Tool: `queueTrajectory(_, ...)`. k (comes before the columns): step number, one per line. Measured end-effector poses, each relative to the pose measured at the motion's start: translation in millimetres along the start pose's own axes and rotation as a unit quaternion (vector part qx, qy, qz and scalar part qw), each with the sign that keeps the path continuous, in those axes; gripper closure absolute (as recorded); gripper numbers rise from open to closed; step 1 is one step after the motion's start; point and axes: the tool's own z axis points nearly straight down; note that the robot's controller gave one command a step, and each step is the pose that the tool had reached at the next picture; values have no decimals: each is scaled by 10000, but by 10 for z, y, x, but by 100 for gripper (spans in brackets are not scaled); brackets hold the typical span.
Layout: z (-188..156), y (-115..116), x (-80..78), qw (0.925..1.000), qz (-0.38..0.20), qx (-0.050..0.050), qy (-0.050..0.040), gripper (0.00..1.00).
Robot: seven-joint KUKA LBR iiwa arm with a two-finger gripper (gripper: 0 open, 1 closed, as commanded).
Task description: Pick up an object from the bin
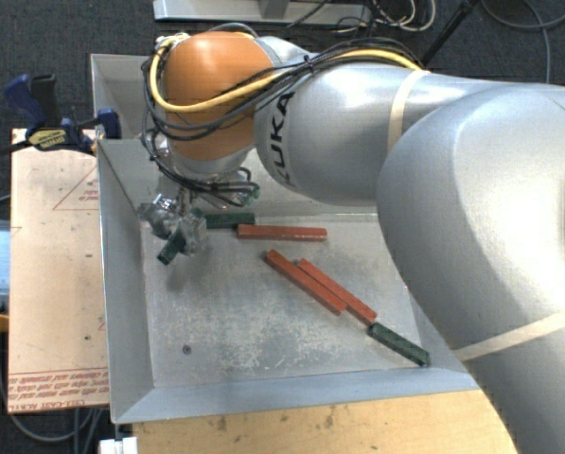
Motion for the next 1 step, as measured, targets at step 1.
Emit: queueTrajectory(1,-614,-7,-32,10000,8,4,-3,100)
